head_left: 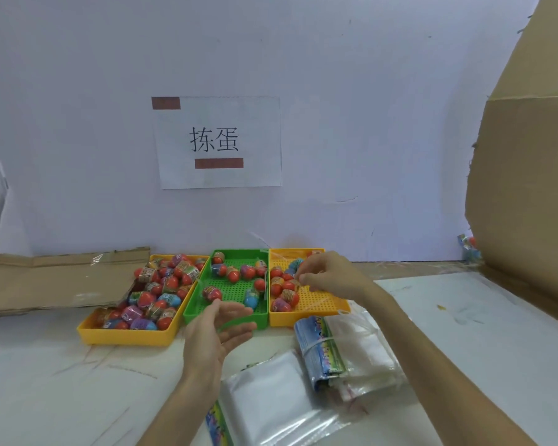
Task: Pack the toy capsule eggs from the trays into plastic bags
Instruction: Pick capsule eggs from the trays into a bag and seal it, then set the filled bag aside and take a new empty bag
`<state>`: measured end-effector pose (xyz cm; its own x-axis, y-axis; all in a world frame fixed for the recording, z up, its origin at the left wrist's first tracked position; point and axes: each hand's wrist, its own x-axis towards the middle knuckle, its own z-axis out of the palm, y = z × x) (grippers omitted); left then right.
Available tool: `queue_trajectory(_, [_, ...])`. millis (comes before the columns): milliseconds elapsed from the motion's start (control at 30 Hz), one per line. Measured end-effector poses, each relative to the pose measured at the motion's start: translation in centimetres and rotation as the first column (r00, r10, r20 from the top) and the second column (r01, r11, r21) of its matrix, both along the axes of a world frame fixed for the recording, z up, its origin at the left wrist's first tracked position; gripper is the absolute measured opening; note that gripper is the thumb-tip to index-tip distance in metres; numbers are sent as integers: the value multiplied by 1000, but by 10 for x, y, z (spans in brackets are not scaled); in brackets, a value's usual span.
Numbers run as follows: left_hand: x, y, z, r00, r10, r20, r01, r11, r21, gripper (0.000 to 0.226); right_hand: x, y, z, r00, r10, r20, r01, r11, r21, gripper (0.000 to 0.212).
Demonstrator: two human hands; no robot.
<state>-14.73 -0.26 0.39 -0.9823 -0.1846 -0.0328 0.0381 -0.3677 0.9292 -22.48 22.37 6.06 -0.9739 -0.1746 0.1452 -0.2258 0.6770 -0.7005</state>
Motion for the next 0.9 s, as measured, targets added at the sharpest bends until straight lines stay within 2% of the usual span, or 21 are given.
queue_trajectory(100, [-2,1,-4,1000,-11,-26,7,989,-146,43,0,-12,-8,998,62,14,-64,978,200,4])
queue_trajectory(167, [-3,0,-5,998,-45,-49,27,950,-310,38,0,-19,-17,997,72,25,-75,976,204,5])
queue_trajectory(200, [-3,0,-7,994,-85,-70,45,896,-441,34,1,-22,-22,998,66,21,-69,982,177,6])
queue_trajectory(233, [-3,0,-8,985,-147,-89,63,792,-607,28,3,-24,-27,999,54,2,-54,987,154,7])
queue_trajectory(267, [-3,0,-10,972,-219,-80,77,623,-778,21,5,-25,-33,999,39,-30,-34,989,147,7])
queue_trajectory(300, [-2,-1,-10,962,-272,-35,80,400,-913,19,8,-26,-37,998,25,-64,-15,988,154,7])
queue_trajectory(333, [-1,-2,-10,954,-300,22,80,183,-980,24,10,-25,-41,996,15,-91,0,987,158,8])
queue_trajectory(367, [-1,-3,-10,944,-322,72,93,49,-994,30,11,-25,-43,994,7,-109,9,989,146,10])
queue_trajectory(400, [0,-3,-9,932,-345,115,126,9,-992,32,12,-24,-45,992,0,-122,15,993,121,11])
queue_trajectory(467, [1,-2,-9,917,-376,131,175,85,-981,28,12,-24,-46,988,-21,-150,33,996,80,13])
queue_trajectory(600, [1,-2,-9,937,-344,55,137,218,-966,14,11,-26,-47,978,-48,-203,59,997,46,16])
queue_trajectory(767, [-1,-5,-12,971,-234,-39,21,250,-968,15,13,-26,-47,966,-76,-247,79,997,2,16])
queue_trajectory(900, [-3,-6,-12,970,-213,-118,-56,275,-960,15,13,-28,-48,963,-83,-256,79,997,-26,15])
